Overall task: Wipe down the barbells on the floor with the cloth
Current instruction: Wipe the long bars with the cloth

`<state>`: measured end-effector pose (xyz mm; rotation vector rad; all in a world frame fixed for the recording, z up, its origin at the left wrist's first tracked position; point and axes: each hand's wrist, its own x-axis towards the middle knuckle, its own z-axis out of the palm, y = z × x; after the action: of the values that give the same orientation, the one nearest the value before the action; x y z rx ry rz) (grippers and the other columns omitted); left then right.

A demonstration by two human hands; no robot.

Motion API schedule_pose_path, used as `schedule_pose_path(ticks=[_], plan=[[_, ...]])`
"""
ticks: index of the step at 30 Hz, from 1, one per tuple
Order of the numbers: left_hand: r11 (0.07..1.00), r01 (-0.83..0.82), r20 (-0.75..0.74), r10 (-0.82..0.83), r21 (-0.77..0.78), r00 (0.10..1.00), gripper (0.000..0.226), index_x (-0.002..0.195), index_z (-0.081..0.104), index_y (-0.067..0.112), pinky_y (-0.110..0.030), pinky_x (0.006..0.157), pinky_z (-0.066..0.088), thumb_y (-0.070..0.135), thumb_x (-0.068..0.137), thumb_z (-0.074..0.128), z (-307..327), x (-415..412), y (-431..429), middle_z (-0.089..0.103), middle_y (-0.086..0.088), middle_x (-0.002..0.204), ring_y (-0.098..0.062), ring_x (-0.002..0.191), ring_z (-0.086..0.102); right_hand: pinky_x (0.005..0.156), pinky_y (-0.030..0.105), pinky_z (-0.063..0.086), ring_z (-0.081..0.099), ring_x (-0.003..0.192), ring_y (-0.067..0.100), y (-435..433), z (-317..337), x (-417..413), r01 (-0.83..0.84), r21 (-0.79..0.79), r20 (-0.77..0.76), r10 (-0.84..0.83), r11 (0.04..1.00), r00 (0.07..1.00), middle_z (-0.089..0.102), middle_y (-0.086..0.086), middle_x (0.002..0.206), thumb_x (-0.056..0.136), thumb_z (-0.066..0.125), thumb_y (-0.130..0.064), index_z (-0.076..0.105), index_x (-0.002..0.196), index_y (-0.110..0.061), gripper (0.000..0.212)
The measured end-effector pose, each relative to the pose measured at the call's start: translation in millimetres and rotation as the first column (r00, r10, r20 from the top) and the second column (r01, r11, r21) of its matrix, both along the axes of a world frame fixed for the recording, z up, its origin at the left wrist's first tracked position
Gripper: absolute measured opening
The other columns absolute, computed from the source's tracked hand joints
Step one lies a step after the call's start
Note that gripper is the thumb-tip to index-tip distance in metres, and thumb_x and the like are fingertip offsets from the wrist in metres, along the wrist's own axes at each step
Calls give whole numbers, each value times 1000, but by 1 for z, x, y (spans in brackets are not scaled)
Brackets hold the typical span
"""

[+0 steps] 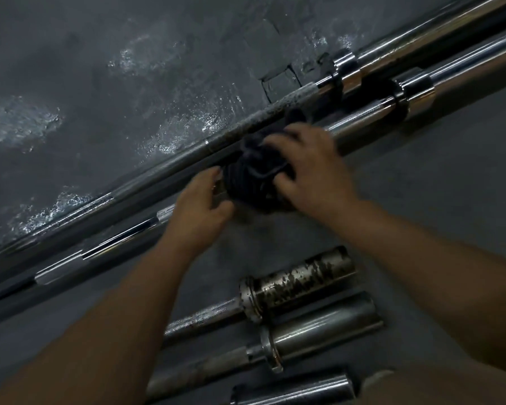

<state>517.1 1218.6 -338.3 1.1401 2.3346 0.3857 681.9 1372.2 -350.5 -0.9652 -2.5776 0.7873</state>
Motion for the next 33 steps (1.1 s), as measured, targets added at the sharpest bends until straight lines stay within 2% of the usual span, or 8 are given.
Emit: schedule_pose_path(ticks=[4,11,16,18,22,25,28,33], plan=[[925,76,-215,-165,-372,963,108,155,9,15,-44,120,9,64,64,41,-5,10,-16,20,-13,158,-29,147,15,101,44,42,39,126,40,27,-8,24,387,28,35,-388,922,921,43,12,141,77,59,-28,54,135,-28,58],[900,105,-107,-165,-422,980,87,152,22,21,-38,112,27,57,78,51,13,-19,0,37,-8,149,-28,137,35,85,53,53,45,116,44,-12,-6,-15,-130,80,28,128,988,991,50,15,134,71,65,-29,59,131,-25,61],[918,56,-258,-169,-392,951,104,153,10,4,-47,121,9,53,73,54,3,33,-5,20,-20,156,-35,145,18,104,48,40,37,127,45,10,-8,13,370,26,51,-371,929,927,40,16,141,77,61,-28,55,132,-28,56],[897,-52,-250,-66,-438,966,108,153,4,3,-47,120,1,55,74,57,0,48,4,11,-19,158,-35,147,7,95,51,45,41,121,46,-17,-9,4,265,50,44,-267,963,963,45,15,136,75,59,-30,57,128,-29,53],[933,46,-257,-145,-356,955,84,143,33,7,-42,108,30,54,76,51,12,21,14,44,-15,137,-34,130,40,80,51,52,46,114,41,-36,-11,-5,-187,67,31,185,980,982,51,13,131,72,63,-31,61,126,-27,54],[950,112,-288,-199,-291,937,84,148,30,7,-39,112,29,47,76,45,15,9,3,43,-13,144,-30,134,39,101,45,43,43,122,41,6,-7,11,196,14,-39,-195,980,980,47,15,134,76,57,-32,59,129,-27,53],[925,102,-235,-198,-366,952,100,156,3,11,-43,122,4,52,79,53,4,36,-4,12,-10,162,-26,150,7,105,44,40,39,126,44,17,-5,19,424,-14,27,-424,906,905,43,15,138,78,59,-30,55,132,-28,55],[939,188,-109,-227,-288,968,91,153,24,24,-38,113,31,51,70,51,9,-2,0,39,-2,152,-23,139,37,75,51,55,46,113,42,-30,-8,1,-231,25,65,229,973,971,51,11,130,69,74,-26,63,124,-28,55]])
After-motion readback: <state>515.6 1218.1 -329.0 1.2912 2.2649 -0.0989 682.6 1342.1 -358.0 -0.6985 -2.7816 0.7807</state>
